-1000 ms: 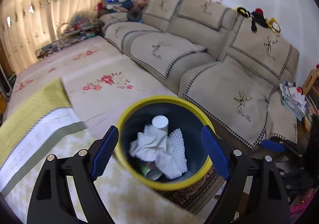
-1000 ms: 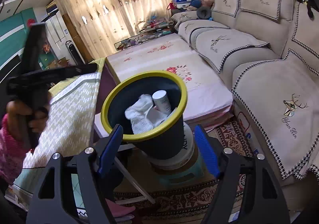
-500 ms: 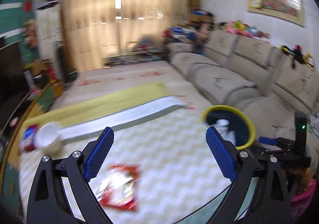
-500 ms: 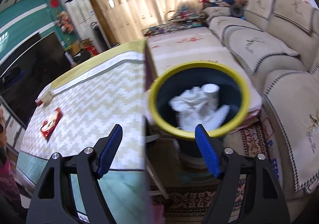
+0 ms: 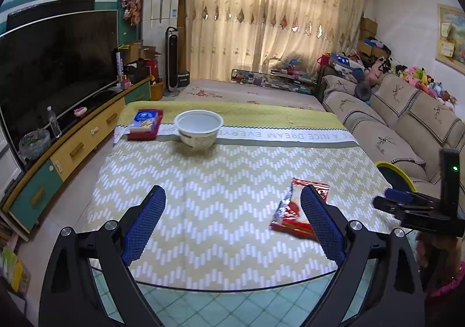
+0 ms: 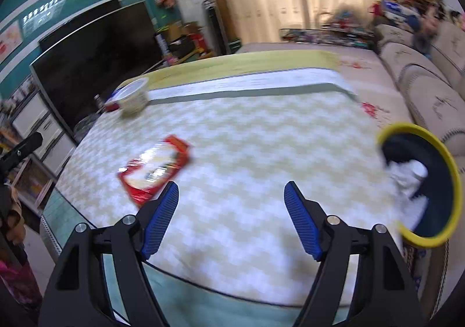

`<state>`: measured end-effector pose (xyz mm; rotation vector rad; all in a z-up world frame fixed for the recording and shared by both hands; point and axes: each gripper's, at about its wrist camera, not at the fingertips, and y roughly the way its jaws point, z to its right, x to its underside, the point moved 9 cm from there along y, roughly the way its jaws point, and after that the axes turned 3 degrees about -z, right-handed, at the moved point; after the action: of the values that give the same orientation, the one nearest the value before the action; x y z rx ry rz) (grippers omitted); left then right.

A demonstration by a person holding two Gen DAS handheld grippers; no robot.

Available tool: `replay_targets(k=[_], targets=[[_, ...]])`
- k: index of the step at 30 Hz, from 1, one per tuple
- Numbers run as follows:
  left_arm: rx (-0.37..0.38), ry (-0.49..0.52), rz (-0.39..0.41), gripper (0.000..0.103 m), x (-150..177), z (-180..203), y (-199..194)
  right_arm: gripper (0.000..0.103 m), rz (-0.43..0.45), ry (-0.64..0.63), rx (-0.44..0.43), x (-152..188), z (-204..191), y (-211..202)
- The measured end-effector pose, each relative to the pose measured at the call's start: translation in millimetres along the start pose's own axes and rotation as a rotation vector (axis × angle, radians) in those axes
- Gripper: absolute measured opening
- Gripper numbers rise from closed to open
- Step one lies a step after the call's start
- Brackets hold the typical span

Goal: Collect trash
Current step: 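Reach the right gripper to the red snack bag and grasp it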

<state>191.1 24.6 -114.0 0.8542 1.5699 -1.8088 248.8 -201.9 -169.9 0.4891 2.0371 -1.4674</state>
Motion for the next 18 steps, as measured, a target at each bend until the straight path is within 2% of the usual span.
replay_targets(k=[4,7,9,14,18], targets=[[-0.008,0.009,0.025,0.093,1.1,-4.6,-7.0,0.071,-0.025,-0.017,-0.019,-10.4,-30.1,26.2],[-0.007,0.015,0.037,0.093,-0.5,-3.9,-12.5,0.064,-0.051,-0.005,-0.008,-16.0,-39.2,47.1],[-0.006,0.016,0.040,0.093,-0.1,-6.3,-14.0,0.058,-0.076,0.013,0.002,-16.4,-40.4,60.8],[0.005,0.005,0.028,0.093,6.3,-15.4,-13.4,0.054,-0.100,0.053,0.035,-18.6,-36.0,78.6],[0.017,-0.006,0.009,0.093,13.2,-19.3,-6.7,0.045,-0.107,0.070,0.043,-21.2,-34.0,84.4]])
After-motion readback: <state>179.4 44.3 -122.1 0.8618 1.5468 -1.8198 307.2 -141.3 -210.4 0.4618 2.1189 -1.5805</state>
